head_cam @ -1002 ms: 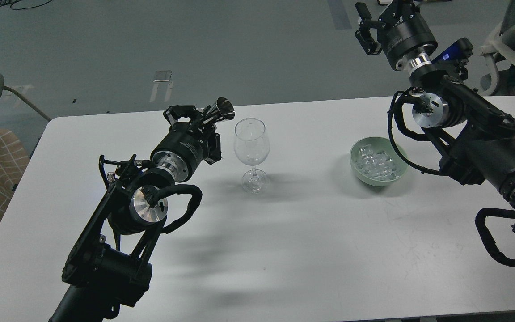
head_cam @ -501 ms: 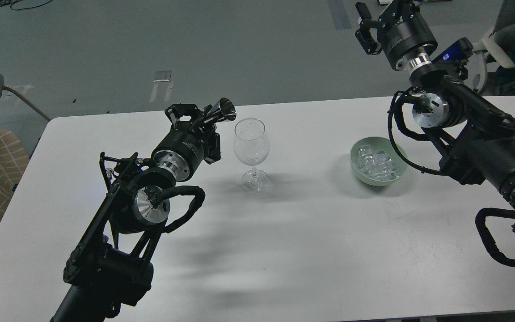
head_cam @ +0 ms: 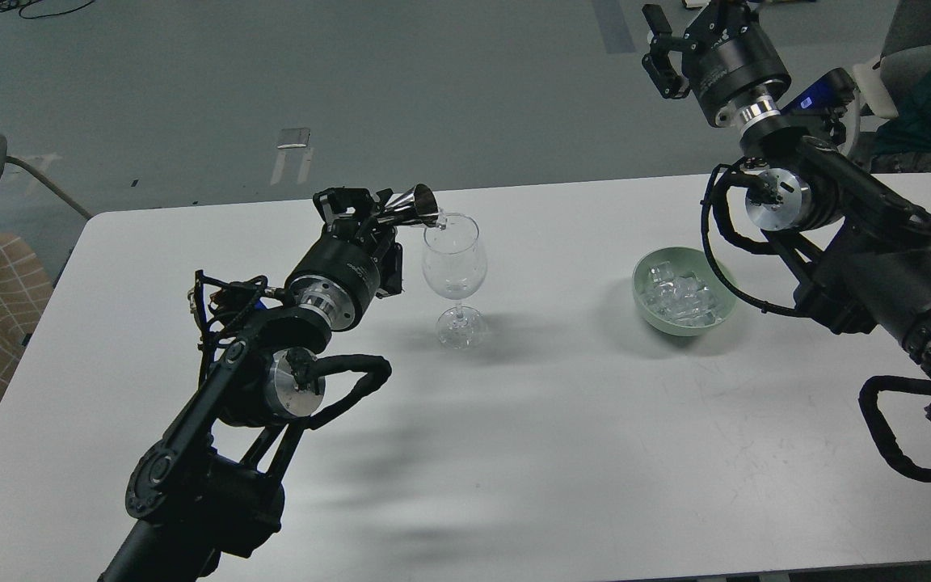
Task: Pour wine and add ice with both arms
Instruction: 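Tilt the jigger over the wine glass rim with the left gripper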
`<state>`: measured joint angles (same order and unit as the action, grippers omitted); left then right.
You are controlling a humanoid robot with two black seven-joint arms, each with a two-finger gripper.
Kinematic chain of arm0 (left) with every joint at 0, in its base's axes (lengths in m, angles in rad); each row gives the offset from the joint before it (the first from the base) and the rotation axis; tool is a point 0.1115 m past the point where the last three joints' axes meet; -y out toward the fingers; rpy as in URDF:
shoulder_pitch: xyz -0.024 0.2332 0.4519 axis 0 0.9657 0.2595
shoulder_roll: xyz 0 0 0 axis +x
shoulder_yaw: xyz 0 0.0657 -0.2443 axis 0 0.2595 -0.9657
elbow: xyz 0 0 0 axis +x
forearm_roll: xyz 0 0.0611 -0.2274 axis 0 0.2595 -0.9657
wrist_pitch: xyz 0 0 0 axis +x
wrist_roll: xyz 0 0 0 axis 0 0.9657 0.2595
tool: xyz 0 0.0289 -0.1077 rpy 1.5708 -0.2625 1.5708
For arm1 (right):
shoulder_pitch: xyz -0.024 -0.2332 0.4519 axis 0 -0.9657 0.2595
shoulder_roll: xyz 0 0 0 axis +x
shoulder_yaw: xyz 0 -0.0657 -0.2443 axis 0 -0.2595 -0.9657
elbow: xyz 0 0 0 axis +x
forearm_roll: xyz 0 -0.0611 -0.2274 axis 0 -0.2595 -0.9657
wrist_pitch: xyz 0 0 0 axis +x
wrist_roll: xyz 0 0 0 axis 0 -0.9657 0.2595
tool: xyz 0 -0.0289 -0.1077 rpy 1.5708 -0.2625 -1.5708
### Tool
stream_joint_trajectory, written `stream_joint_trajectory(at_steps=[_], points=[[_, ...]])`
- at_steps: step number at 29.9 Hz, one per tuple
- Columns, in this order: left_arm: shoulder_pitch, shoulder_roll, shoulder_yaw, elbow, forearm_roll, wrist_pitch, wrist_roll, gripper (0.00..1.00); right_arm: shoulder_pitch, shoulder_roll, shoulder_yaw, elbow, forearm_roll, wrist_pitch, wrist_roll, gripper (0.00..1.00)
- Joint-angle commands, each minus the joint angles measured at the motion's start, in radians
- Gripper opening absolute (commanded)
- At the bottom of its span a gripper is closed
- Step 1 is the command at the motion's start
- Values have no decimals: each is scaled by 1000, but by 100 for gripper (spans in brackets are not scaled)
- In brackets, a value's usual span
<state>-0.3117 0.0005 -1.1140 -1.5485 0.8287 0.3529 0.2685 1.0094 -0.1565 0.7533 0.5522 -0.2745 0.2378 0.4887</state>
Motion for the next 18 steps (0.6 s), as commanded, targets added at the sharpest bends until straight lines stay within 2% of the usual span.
stream_joint_trajectory(at_steps=[1,18], points=[[-1,-1,13,-4,26,1,0,13,-2,-1,0,0,0,0,0,100],[0,7,16,-1,190,14,-2,14,0,0,0,0,0,0,0,100]])
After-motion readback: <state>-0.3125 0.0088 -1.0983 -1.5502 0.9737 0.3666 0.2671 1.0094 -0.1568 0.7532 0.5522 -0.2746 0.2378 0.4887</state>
